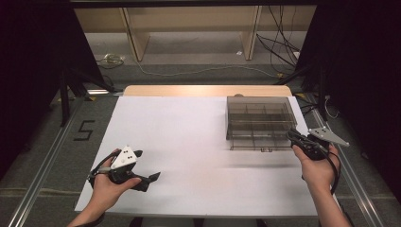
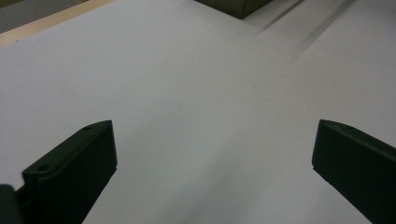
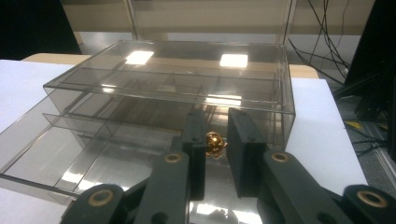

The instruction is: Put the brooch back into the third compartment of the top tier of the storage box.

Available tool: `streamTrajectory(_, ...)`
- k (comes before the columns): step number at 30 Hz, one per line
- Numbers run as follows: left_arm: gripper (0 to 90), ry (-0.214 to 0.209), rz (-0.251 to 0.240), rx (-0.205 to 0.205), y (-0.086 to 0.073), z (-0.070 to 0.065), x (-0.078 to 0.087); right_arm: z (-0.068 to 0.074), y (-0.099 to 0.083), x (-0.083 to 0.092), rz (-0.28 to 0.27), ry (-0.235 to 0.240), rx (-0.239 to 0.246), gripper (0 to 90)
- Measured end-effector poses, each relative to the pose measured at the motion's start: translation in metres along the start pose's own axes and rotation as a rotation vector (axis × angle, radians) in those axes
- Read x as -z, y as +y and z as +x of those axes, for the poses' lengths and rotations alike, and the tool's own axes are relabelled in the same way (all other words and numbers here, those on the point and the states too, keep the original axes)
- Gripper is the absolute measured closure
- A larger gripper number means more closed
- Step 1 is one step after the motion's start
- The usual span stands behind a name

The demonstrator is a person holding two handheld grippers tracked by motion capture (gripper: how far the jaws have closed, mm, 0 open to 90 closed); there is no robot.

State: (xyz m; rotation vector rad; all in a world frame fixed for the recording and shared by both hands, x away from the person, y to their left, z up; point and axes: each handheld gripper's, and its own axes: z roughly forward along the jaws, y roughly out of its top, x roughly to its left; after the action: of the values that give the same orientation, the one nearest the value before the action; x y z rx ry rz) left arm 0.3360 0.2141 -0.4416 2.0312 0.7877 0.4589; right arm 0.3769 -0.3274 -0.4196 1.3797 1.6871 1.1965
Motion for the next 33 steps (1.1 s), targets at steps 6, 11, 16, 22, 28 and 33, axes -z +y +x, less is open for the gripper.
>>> streamTrajectory(6,0.0,-0.001,0.001,-0.001,-0.0002,0.0003,-0.0002,-0.0011,0.0008,-0.0011,0.004,-0.003,-0.003,78.6)
streamTrajectory(11,0.0,0.001,-0.001,0.001,0.0002,0.0000,0.0004,-0.0013,0.0022,-0.0028,0.001,-0.004,-0.003,78.6)
streamTrajectory(16,0.0,0.000,0.003,-0.001,0.0002,0.0000,-0.0004,-0.0010,0.0035,-0.0039,0.002,-0.005,0.000,78.6)
streamTrajectory(22,0.0,-0.002,0.004,0.001,0.0003,-0.0001,-0.0011,-0.0017,0.0037,-0.0052,0.005,-0.005,0.003,78.6)
streamTrajectory(28,0.0,-0.003,0.005,-0.003,0.0004,-0.0002,-0.0011,-0.0024,0.0038,-0.0063,0.006,-0.009,0.004,78.6)
streamTrajectory(33,0.0,-0.002,0.002,0.002,0.0005,-0.0003,-0.0017,-0.0024,0.0031,-0.0077,0.014,-0.010,0.010,78.6)
